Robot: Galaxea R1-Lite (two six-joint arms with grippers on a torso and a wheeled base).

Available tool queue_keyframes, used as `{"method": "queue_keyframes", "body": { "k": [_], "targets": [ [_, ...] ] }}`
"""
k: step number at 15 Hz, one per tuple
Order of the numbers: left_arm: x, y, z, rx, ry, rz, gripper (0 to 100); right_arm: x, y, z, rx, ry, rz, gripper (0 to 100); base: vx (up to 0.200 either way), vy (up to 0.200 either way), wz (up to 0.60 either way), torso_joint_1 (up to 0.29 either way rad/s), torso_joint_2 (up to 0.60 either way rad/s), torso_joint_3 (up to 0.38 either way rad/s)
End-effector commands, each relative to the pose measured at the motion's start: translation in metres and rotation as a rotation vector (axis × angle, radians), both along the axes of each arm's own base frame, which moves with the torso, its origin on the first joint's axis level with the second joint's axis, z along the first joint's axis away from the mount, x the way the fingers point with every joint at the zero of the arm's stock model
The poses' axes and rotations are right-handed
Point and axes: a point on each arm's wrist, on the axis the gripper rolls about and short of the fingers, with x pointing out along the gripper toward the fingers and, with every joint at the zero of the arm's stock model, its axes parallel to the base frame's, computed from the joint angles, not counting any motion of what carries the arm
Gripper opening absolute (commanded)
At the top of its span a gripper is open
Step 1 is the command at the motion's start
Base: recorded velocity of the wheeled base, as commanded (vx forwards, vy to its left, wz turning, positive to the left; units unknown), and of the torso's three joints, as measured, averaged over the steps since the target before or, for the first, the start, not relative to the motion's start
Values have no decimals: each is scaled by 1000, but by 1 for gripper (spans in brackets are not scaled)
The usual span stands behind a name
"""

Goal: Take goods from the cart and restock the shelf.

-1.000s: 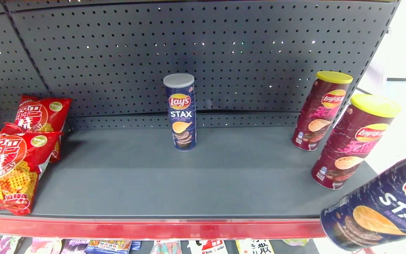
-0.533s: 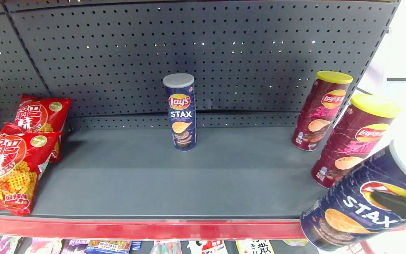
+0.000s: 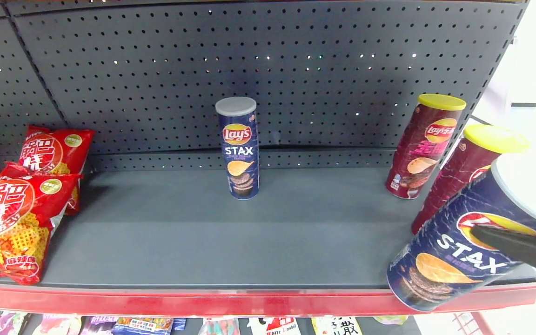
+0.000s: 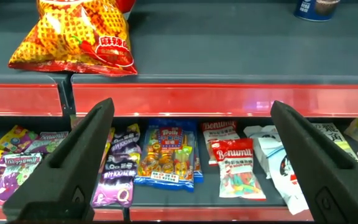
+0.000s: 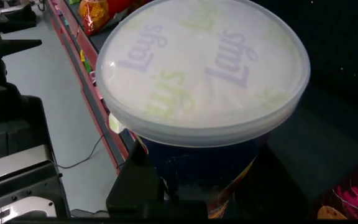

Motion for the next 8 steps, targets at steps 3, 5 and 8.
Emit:
{"method": "queue_keyframes", "body": {
  "k": [3, 5, 8],
  "targets": [
    [0, 0, 0, 1, 1, 1, 100, 1, 0, -2, -3, 8, 1, 0, 0, 133, 0, 2, 2, 3],
    [0, 0, 0, 0, 1, 1, 100, 1, 0, -2, -3, 8, 1, 0, 0, 0, 0, 0, 0, 0],
    [0, 0, 0, 0, 1, 1, 100, 0, 0, -3, -4, 11, 1, 0, 0, 0, 0, 0, 0, 0]
  ]
}}
